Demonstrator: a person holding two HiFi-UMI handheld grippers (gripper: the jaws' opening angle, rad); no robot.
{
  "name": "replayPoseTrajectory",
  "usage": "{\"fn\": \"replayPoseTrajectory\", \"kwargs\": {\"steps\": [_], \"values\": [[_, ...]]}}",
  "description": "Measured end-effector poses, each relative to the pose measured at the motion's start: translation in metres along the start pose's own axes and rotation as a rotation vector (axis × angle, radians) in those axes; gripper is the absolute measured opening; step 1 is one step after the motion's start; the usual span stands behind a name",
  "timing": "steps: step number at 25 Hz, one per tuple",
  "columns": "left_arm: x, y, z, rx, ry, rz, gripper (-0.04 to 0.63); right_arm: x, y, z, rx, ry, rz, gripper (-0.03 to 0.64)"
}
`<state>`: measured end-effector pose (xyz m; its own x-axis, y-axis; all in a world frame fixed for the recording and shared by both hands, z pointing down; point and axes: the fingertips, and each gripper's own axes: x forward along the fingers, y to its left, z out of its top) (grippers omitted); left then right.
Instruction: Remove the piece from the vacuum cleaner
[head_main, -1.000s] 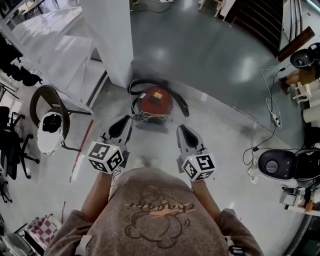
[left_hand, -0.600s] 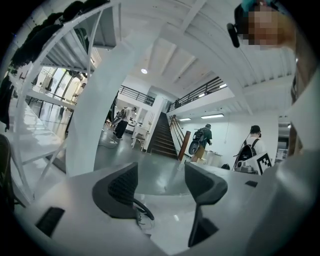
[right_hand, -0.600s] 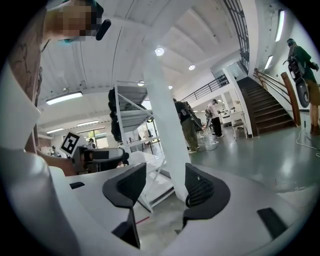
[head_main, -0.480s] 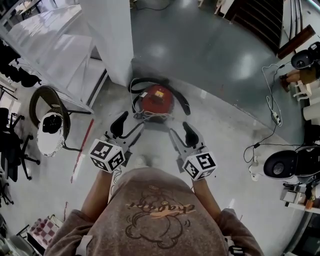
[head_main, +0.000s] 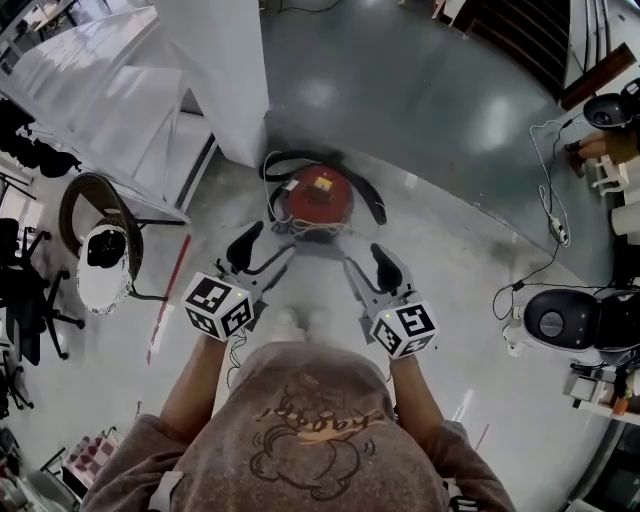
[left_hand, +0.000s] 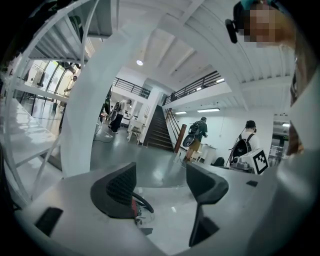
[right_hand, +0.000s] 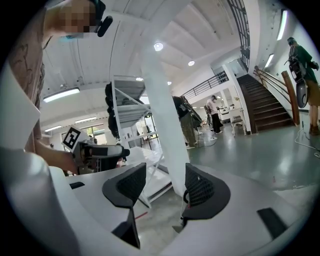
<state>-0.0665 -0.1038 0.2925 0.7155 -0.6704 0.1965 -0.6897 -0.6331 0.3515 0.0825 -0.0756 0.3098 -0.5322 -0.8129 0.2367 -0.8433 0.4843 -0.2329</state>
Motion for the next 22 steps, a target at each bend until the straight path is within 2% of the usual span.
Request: {"fn": "replayPoseTrajectory", "kwargs": {"steps": [5,11,22], "values": [[0.017,0.019,-0.019,-0.007,0.051,0.003,0.290,0.018,-0.005,-0.026,-0.005,0.084,0.023,0.216],[0.048,0.038,-0.063,0.003,0.136,-0.024,0.290,0.047,-0.023,-0.071,-0.038,0.200,0.068,0.216],[0.118,0.092,-0.203,0.013,0.308,-0.087,0.290,0.103,-0.073,-0.218,-0.123,0.442,0.114,0.216]]}}
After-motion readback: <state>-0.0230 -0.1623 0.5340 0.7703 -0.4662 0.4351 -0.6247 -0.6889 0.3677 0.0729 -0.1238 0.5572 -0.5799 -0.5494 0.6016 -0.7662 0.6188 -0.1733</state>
